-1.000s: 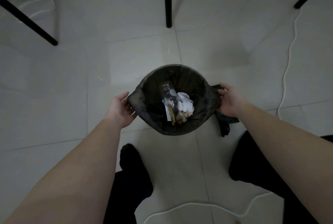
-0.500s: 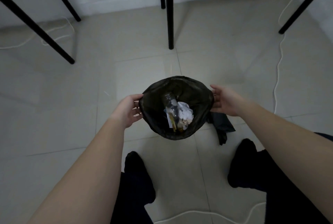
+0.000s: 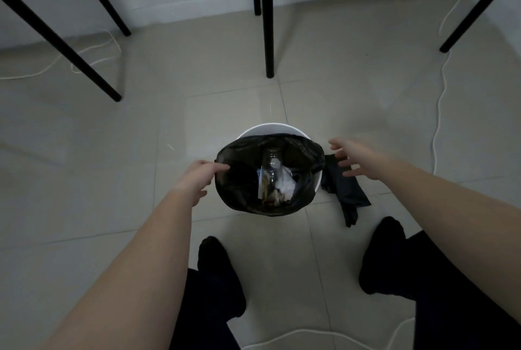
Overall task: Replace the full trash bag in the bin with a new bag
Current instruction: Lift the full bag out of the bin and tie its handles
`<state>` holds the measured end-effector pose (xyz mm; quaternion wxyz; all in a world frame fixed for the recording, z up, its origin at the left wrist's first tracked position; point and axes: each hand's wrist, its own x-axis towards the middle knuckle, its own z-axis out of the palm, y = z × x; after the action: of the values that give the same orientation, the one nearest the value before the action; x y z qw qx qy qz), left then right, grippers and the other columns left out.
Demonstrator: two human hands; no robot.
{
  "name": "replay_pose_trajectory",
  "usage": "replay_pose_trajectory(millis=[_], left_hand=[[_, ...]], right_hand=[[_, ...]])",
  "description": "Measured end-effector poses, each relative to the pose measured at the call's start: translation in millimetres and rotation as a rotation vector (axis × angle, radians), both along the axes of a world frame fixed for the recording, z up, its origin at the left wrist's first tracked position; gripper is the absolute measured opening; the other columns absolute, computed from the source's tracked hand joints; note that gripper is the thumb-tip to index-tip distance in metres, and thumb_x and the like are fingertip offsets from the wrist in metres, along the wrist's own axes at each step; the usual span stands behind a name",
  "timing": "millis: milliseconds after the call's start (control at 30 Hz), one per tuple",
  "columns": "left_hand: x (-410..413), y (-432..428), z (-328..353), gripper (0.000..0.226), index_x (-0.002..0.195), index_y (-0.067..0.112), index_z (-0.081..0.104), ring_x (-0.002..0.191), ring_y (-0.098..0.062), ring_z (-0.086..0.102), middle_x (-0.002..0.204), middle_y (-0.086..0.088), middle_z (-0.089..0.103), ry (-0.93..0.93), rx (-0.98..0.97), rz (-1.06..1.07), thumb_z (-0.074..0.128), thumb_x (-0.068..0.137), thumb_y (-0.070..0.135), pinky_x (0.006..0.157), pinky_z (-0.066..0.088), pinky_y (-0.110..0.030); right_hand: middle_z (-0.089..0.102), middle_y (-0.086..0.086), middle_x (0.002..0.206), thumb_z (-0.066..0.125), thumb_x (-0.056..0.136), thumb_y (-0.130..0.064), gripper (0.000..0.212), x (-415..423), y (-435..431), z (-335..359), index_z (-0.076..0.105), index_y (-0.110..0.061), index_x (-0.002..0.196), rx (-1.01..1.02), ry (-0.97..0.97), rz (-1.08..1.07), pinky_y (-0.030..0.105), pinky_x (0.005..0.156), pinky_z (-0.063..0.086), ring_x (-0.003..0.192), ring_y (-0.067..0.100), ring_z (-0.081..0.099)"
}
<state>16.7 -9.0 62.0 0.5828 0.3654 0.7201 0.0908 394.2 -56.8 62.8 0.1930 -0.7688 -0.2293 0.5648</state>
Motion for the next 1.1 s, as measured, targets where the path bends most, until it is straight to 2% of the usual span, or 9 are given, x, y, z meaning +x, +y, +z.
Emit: replay_pose_trajectory(millis=[133,300,433,533,667,767,900,1000,1100], left_hand=[[-9,-4,-18,0.084,0.150,0.018,0.050,0.143,-0.038,0.044,0.151,-0.007,0.047,-0.101,-0.183,0.193,0.066,0.086,0.069,0.113,0.040,-0.057],[-14,-7,-50,0.075,0.147,0.007,0.050,0.128,-0.045,0.058,0.143,-0.021,0.058,-0.311,-0.347,0.493,0.039,0.102,0.066,0.109,0.046,-0.060],[-14,0,-65,0.068,0.138,0.005,0.056,0.111,-0.043,0.069,0.126,-0.019,0.068,-0.381,-0.363,0.520,0.045,0.102,0.062,0.091,0.059,-0.059],[-8,4,-75,0.058,0.130,0.005,0.066,0.113,-0.040,0.069,0.122,-0.018,0.071,-0.398,-0.343,0.503,0.060,0.098,0.053,0.087,0.061,-0.057],[4,9,-79,0.048,0.138,0.008,0.067,0.129,-0.040,0.064,0.140,-0.019,0.067,-0.425,-0.294,0.500,0.050,0.100,0.032,0.111,0.049,-0.058],[10,12,-79,0.044,0.134,0.006,0.069,0.125,-0.039,0.066,0.135,-0.019,0.070,-0.372,-0.242,0.498,0.049,0.099,0.024,0.108,0.052,-0.057],[10,16,-74,0.043,0.135,0.003,0.067,0.124,-0.040,0.067,0.132,-0.013,0.071,-0.327,-0.210,0.512,0.051,0.098,0.018,0.108,0.053,-0.054],[10,14,-66,0.025,0.106,0.011,0.076,0.101,-0.033,0.071,0.100,-0.006,0.075,-0.315,-0.157,0.547,0.061,0.091,0.023,0.091,0.063,-0.045],[10,9,-52,0.016,0.072,0.021,0.062,0.078,-0.023,0.062,0.067,0.004,0.066,-0.328,-0.099,0.612,0.064,0.087,0.024,0.072,0.058,-0.033]], right_hand=[[0.050,0.005,0.138,0.053,0.093,-0.041,0.045,-2,-4,-27,0.052,-0.021,0.134,-0.079,0.072,-0.081,0.051,0.093,0.046,0.120,0.030,0.047],[0.052,0.006,0.144,0.048,0.090,-0.039,0.041,-10,-5,-62,0.061,-0.020,0.124,-0.137,0.233,-0.178,0.056,0.103,0.041,0.132,0.035,0.044],[0.053,0.012,0.145,0.046,0.082,-0.036,0.039,-14,-5,-84,0.060,-0.018,0.113,-0.130,0.373,-0.261,0.062,0.110,0.038,0.136,0.039,0.045],[0.061,0.017,0.134,0.039,0.087,-0.030,0.030,-12,-8,-99,0.056,-0.014,0.107,-0.148,0.477,-0.315,0.063,0.109,0.039,0.116,0.039,0.057],[0.067,0.019,0.124,0.042,0.092,-0.026,0.031,-13,-7,-111,0.060,-0.014,0.114,-0.150,0.532,-0.323,0.057,0.100,0.051,0.107,0.040,0.064],[0.070,0.016,0.119,0.049,0.096,-0.024,0.026,-14,-7,-111,0.067,-0.012,0.110,-0.148,0.468,-0.260,0.043,0.081,0.058,0.100,0.035,0.066],[0.070,0.012,0.104,0.054,0.094,-0.018,0.018,-12,-8,-106,0.068,-0.011,0.104,-0.122,0.467,-0.257,0.035,0.072,0.057,0.090,0.026,0.066],[0.053,0.009,0.074,0.054,0.092,-0.009,0.010,-12,-7,-98,0.062,-0.007,0.086,-0.090,0.502,-0.297,0.030,0.063,0.058,0.059,0.018,0.054],[0.033,0.002,0.058,0.051,0.091,-0.005,0.015,-7,-8,-86,0.052,-0.011,0.078,-0.102,0.434,-0.334,0.035,0.073,0.055,0.049,0.015,0.034]])
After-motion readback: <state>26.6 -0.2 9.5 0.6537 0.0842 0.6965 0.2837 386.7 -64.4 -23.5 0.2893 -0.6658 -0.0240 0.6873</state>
